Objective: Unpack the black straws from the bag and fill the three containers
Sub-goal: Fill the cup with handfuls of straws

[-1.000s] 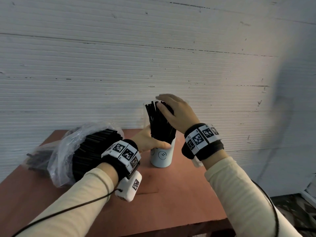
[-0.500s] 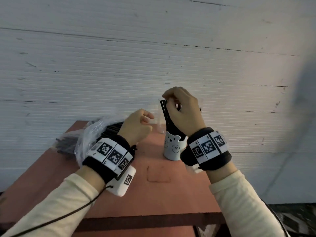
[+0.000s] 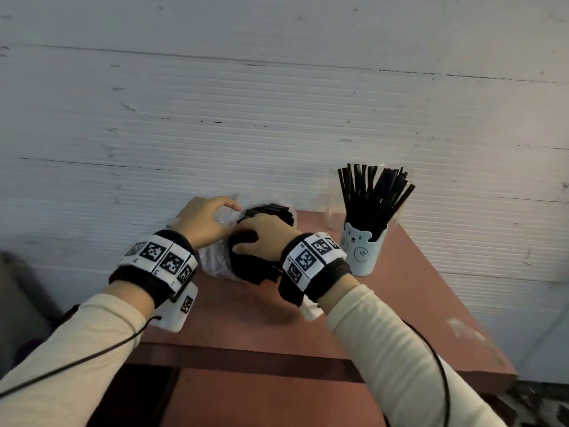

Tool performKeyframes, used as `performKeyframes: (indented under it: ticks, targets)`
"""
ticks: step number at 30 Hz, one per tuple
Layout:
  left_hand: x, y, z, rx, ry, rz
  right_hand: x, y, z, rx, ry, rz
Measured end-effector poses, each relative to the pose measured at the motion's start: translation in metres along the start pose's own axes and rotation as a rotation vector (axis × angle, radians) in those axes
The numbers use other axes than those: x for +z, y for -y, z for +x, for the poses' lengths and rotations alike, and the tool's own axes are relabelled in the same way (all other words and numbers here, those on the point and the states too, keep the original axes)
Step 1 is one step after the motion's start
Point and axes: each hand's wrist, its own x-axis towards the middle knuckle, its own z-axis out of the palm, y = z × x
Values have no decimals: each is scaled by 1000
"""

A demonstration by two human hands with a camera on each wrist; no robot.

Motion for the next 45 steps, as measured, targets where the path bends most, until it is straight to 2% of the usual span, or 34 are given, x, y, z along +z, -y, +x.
performKeyframes:
  ticks: [4, 10, 12, 17, 25, 30, 35, 37, 39, 42, 45]
  targets:
    - [-8, 1, -5, -30, 89, -22, 4, 0, 5, -10, 22, -74]
    - [-16, 15, 2, -86, 34, -105, -1, -2, 7, -79, -3, -69]
    - [-17, 16, 2, -84, -3, -139, -6, -5, 3, -93, -65, -3]
    - [-16, 18, 2, -62, -21, -179, -16, -21, -9, 19, -217, 327]
    - [-10, 19, 6, -73, -25, -184, -15, -23, -10, 38, -258, 497]
    - [-8, 19, 6, -65, -36, -117, -16, -26, -10, 68, -263, 543]
    - [-4, 5, 2, -19, -113, 149, -29, -36, -29, 72, -260, 562]
    - [0, -9, -1, 85, -80, 162, -38, -40, -39, 56, -262, 553]
    - [3, -30, -5, 180, 26, 186, -48, -41, -50, 49, -255, 545]
    - [9, -52, 0, 226, 180, 221, -62, -40, -66, 31, -234, 502]
    - [18, -65, 5, 263, 196, 393, -72, -40, -80, 25, -236, 443]
